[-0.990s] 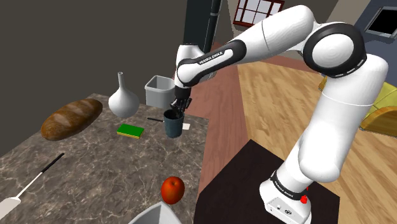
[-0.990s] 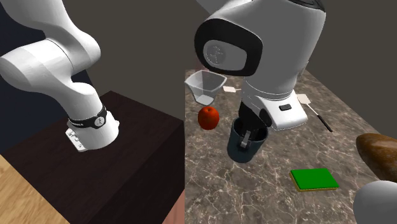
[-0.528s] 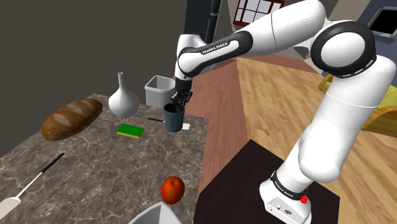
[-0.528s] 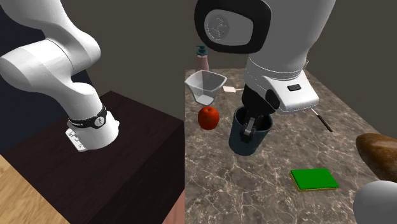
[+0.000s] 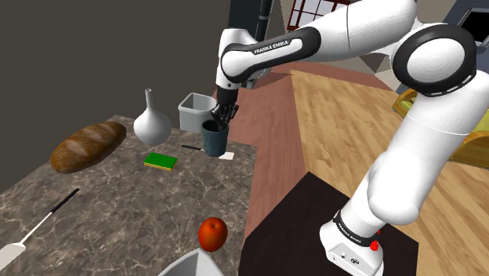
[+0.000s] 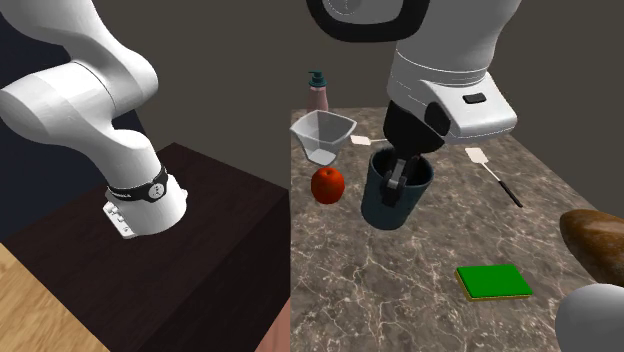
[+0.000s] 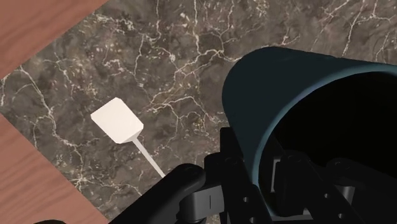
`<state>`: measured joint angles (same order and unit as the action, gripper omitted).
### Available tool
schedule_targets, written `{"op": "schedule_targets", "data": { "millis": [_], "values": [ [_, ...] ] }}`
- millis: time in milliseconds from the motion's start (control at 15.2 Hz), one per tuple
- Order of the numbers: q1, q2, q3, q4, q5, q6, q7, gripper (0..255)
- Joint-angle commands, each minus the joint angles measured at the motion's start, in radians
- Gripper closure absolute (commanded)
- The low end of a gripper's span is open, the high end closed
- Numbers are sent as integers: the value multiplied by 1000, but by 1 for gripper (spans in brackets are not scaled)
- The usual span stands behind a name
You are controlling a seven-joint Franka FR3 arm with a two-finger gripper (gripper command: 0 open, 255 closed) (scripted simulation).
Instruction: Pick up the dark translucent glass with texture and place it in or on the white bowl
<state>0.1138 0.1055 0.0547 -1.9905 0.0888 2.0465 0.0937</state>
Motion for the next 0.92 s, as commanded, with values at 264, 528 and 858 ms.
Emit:
{"op": "schedule_targets", "data": {
  "millis": [264, 528, 858],
  "values": [
    [59, -117, 54, -127, 14, 20, 104, 255],
    [102, -185, 99, -198, 31, 30, 183, 255],
    [159, -254, 162, -261, 57, 36, 287, 255]
  ]
}}
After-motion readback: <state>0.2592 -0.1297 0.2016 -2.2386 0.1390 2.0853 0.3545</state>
